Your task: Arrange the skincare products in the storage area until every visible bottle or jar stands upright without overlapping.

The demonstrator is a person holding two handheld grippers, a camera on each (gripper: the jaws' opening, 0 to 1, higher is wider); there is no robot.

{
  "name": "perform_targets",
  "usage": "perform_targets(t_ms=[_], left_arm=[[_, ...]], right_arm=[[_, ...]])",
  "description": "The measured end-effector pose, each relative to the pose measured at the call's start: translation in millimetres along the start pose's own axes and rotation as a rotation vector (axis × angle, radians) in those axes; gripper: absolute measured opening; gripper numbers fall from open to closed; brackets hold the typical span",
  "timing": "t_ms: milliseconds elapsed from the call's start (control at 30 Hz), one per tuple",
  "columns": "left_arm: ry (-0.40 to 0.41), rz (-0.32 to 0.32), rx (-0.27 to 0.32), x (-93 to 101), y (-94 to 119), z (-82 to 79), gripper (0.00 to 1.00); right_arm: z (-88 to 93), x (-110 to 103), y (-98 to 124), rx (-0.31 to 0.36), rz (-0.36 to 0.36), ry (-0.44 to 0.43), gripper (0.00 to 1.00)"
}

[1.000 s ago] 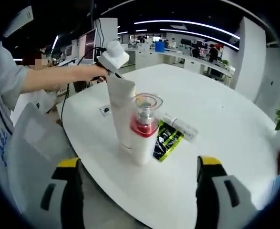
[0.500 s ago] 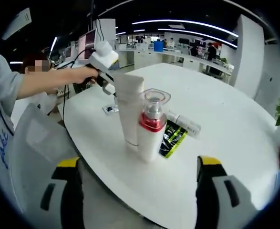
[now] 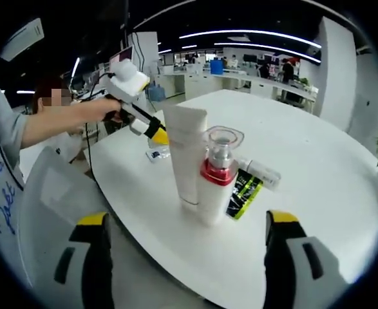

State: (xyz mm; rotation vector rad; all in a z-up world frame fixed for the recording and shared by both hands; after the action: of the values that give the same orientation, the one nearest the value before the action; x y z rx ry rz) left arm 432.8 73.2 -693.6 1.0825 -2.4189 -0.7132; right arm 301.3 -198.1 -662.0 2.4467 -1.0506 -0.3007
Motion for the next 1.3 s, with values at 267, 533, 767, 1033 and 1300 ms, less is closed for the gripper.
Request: perform_targets(t_ms=[267, 533, 767, 1033, 1300], left_arm=[[0.022, 0.011, 0.017, 13.4, 16.2, 11.4, 0.16], [0.022, 0.015, 0.029, 22.0, 31.7, 17.2, 0.16], [0.017, 0.022, 0.033, 27.5, 44.9, 22.5, 0.16], [0.031, 0.012, 0.037, 25.3, 54.4, 31.0, 0.16], [0.036, 0.029, 0.02, 35.9, 63.4, 42.1, 0.16]], right_arm=[[0.5, -2.9, 0.8, 0.009, 0.004, -0.013, 1.0], [3.0, -7.3, 0.6, -0.006, -0.003, -0.019, 0.93], [5.5, -11.4, -0.7, 0.002, -0.021, -0.045, 0.82], [6.4, -15.8, -7.5, 0.03, -0.067, -0.082, 0.69], [8.3, -19.3, -12.5, 0.06, -0.087, -0.132, 0.6]])
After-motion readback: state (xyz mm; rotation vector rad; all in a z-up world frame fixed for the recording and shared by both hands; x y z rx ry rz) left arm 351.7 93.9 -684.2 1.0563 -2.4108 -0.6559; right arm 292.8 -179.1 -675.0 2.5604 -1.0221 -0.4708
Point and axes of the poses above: the point that each gripper's makers call its tool centre point, and the gripper's own axes: y roughly backward along the fingers, x roughly to its right, z roughly out of its underside, the point moved 10 cm from there along y, roughly backward along the fingers, and after that the axes turned 7 degrees about x, right-handed, at the moved point
